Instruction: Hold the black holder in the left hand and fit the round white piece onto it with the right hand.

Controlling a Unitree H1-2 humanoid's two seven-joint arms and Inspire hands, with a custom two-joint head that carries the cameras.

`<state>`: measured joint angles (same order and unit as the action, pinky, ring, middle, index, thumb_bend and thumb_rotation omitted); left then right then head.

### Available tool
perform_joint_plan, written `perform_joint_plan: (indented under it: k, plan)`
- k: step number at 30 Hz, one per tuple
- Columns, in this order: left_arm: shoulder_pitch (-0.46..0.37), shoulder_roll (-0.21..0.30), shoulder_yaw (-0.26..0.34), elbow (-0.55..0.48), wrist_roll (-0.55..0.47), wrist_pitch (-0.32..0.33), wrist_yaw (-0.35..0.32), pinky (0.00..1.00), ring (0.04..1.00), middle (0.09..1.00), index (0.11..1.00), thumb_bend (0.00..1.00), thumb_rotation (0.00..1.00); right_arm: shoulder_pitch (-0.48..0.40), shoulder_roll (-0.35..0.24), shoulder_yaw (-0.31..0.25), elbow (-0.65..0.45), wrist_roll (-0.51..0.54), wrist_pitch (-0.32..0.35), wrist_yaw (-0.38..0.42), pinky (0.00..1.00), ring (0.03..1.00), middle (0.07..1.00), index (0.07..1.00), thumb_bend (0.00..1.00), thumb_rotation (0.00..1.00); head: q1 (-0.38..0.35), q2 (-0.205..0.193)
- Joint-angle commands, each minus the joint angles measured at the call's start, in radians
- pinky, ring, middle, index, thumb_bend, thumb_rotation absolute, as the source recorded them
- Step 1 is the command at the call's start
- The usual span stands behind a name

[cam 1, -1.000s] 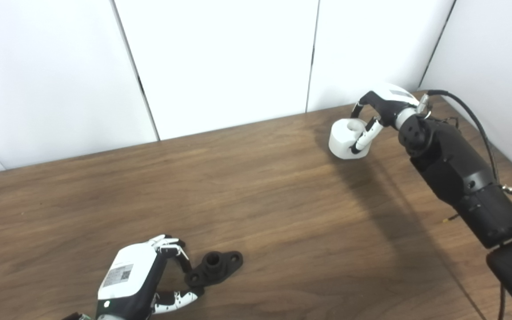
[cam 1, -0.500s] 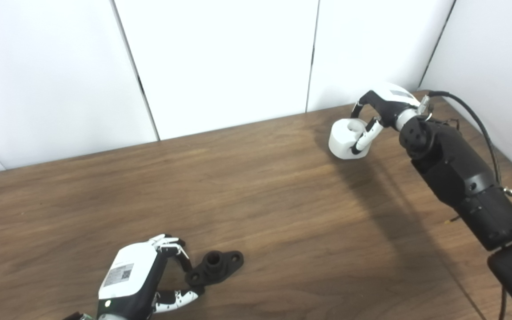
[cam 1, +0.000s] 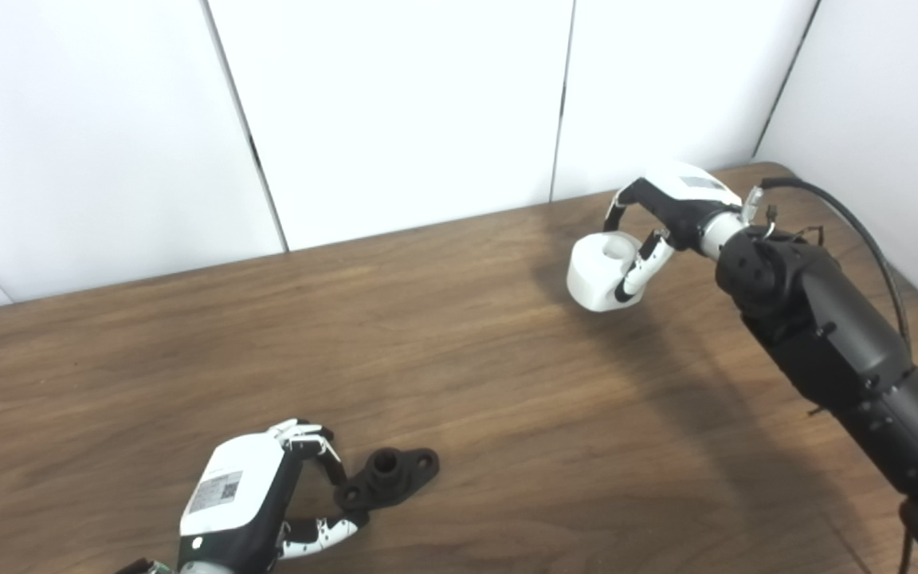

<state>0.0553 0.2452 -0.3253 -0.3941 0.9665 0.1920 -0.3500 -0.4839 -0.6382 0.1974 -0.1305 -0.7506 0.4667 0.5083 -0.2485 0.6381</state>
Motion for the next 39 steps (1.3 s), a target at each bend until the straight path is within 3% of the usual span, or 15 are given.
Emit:
perform_joint_plan:
  k: [1,13,25,31,39]
  plan:
    - [0.054,0.006,-0.022,0.046,0.003,0.043,-0.066,0.81,0.866,0.784,0.486,0.52,0.04,-0.025,0.014,-0.025,-0.099,-0.042,0.003,0.042,0.93,0.934,0.803,0.487,0.52,0.14,0.013,0.007]
    - [0.052,-0.03,-0.034,0.054,0.041,0.061,-0.07,0.81,0.87,0.782,0.486,0.52,0.04,0.018,0.191,-0.051,-0.33,-0.182,0.003,0.251,0.96,0.944,0.812,0.485,0.52,0.14,0.1,0.048]
    - [0.043,-0.059,-0.059,0.066,0.088,0.079,-0.077,0.84,0.876,0.786,0.486,0.52,0.05,0.036,0.24,0.022,-0.47,-0.188,-0.016,0.32,0.96,0.938,0.812,0.484,0.53,0.14,0.183,0.087]
    - [0.036,-0.064,-0.072,0.058,0.108,0.097,-0.088,0.84,0.875,0.784,0.486,0.52,0.05,0.035,0.26,0.059,-0.496,-0.195,-0.051,0.326,0.96,0.936,0.806,0.483,0.53,0.14,0.194,0.113]
    - [0.031,-0.071,-0.074,0.045,0.113,0.119,-0.108,0.84,0.883,0.789,0.486,0.52,0.05,0.038,0.281,0.068,-0.494,-0.189,-0.083,0.32,0.96,0.933,0.798,0.482,0.53,0.14,0.204,0.135]
